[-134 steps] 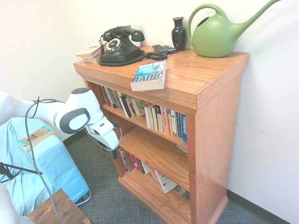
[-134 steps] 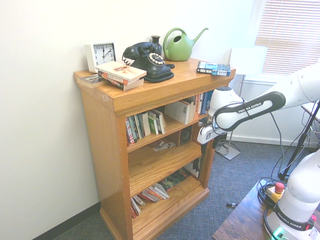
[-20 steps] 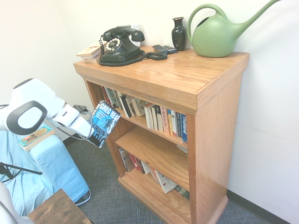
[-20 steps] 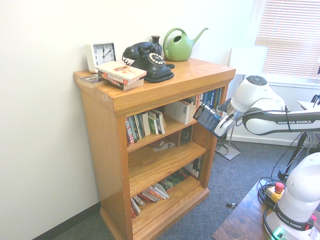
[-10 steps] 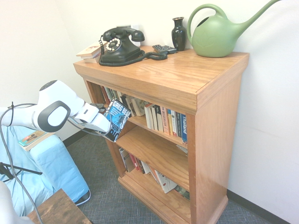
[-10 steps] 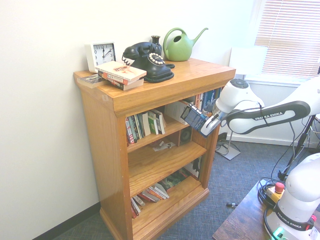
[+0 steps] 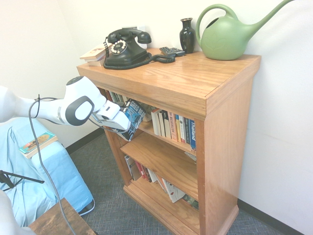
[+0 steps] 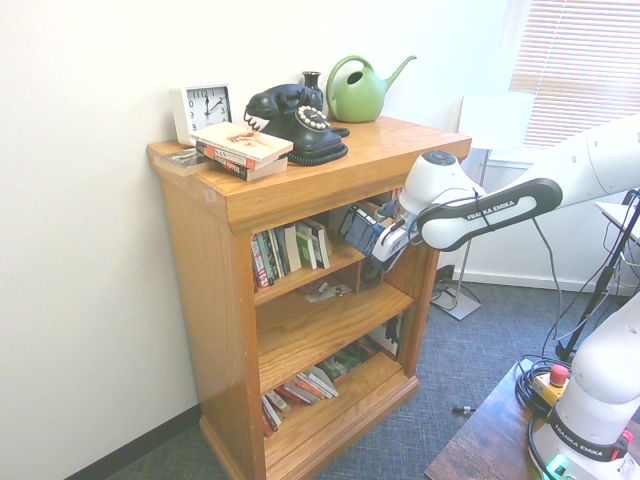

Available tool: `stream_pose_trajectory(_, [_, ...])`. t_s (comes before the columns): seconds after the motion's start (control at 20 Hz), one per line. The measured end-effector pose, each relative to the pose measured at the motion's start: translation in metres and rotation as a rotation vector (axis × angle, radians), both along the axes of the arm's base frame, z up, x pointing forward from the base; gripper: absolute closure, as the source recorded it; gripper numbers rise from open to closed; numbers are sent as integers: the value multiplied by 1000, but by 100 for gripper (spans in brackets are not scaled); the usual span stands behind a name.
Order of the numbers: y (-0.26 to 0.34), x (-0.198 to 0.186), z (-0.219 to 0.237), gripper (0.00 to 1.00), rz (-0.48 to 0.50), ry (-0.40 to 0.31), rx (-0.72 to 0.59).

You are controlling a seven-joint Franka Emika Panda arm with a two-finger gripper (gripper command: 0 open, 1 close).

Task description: Put the book on the shelf

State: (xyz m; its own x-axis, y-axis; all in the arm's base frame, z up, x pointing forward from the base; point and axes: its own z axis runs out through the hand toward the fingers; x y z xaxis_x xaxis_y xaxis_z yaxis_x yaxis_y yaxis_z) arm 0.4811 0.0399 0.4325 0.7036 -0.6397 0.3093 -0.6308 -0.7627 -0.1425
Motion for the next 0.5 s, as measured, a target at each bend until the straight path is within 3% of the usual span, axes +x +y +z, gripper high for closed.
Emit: stream_pose_trajectory(0.5, [20, 44, 8, 100, -54, -24, 31])
